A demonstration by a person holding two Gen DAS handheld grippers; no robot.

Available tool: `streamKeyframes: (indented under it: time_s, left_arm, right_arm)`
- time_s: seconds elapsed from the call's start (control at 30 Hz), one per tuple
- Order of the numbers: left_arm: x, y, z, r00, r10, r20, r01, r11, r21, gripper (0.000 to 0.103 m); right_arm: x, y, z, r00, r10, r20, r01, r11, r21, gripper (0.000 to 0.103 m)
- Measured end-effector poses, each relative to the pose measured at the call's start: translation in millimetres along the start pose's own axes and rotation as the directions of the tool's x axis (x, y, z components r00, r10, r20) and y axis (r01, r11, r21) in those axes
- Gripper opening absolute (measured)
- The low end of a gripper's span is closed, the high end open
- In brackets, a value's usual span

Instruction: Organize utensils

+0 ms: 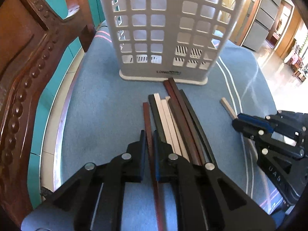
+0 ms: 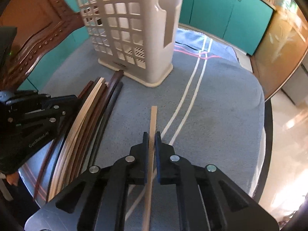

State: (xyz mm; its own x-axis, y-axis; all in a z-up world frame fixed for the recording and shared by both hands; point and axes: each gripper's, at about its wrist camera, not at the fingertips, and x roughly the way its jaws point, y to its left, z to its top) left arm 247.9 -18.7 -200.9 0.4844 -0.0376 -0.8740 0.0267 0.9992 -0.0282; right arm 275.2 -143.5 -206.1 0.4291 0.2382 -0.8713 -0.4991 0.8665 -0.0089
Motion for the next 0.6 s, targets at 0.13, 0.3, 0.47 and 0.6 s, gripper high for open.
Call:
streamKeyframes:
  time_s: [0.13,0.3,0.47,0.6]
  left_arm:
    - [-4.8,4.7,-8.4,1.000,-0.003,0.001,0.003,1.000,-0.002,0.009]
    - [-15.0,14.6,-19.8,1.000,-0.001,0.006,0.001,1.000,-0.008,0.009]
    - [-17.9,31.8,-19.3,1.000,0.004,0.004,-0.004,1.000,-0.006,0.009]
    - [-9.2,36.2,-14.6,1.000,0.003,0.006,-0.003,1.000,-0.006,0.012]
  right_arm:
    - [-14.8,1.6,-0.8,0.998,0.003,0.060,-0.005,1.000,0.029,0.005]
    - [-39.2,0.8,2.0,0.991,0.044,0.129,-0.053,0.997,0.063,0.003]
    - [-33.6,-10.3,6.2,0.995,0.042,0.088,-0.052,0.992,0.114,0.006]
    - [-25.2,-16.0,5.0,0.999,0.017,0.048,-0.023,0.991,0.129,0.015]
